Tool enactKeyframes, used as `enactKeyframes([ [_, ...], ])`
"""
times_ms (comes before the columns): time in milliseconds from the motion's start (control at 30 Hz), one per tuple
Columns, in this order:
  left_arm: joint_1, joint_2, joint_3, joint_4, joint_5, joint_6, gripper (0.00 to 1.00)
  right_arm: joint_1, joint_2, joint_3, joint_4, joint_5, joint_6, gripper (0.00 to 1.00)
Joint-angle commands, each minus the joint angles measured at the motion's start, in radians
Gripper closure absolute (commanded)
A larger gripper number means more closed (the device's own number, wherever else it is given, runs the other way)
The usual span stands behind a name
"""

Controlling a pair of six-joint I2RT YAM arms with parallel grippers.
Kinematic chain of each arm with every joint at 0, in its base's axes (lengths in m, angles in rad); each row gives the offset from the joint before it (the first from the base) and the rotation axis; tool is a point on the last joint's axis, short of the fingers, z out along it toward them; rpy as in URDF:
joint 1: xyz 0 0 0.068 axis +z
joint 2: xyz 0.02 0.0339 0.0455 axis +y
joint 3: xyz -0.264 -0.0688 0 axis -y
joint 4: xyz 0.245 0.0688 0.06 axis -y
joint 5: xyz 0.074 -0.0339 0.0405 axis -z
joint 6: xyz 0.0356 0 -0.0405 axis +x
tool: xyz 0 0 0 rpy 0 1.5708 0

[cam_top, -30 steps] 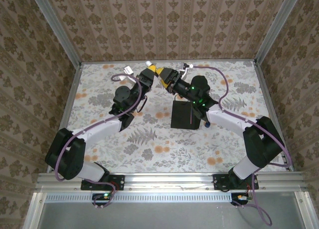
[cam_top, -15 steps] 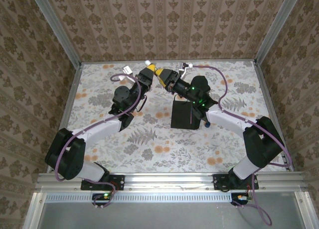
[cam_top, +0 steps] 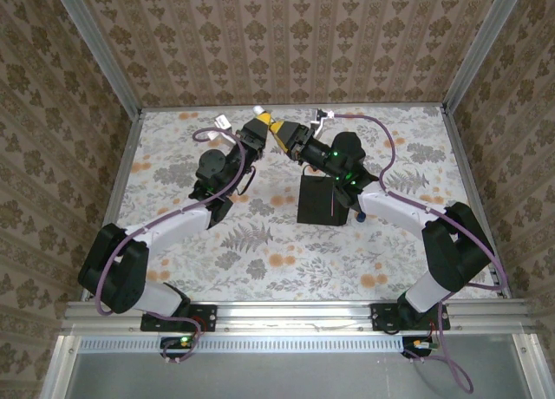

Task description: Place the letter into the envelope and seal it

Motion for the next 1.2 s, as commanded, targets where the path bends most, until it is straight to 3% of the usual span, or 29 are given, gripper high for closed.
enactKeyframes([
  [0, 0.007, 0.012, 0.01, -0.019, 0.03, -0.005, 1.0, 0.006, 0.006, 0.051, 0.032, -0.016, -0.027, 0.62],
  [533, 0.01, 0.005, -0.004, -0.033, 0.049, -0.012, 1.0, 0.003, -0.018, 0.04, 0.007, 0.015, -0.064, 0.66],
  [967, 0.013, 0.002, -0.01, -0.051, 0.062, -0.013, 1.0, 0.0, -0.023, 0.045, 0.008, 0.018, -0.064, 0.75],
  [1100, 0.018, 0.0, -0.013, -0.054, 0.067, -0.014, 0.88, -0.002, -0.029, 0.047, -0.002, 0.018, -0.07, 0.76],
  [1167, 0.024, -0.006, -0.017, -0.06, 0.068, -0.012, 0.76, -0.003, -0.037, 0.047, -0.02, 0.018, -0.081, 0.76],
])
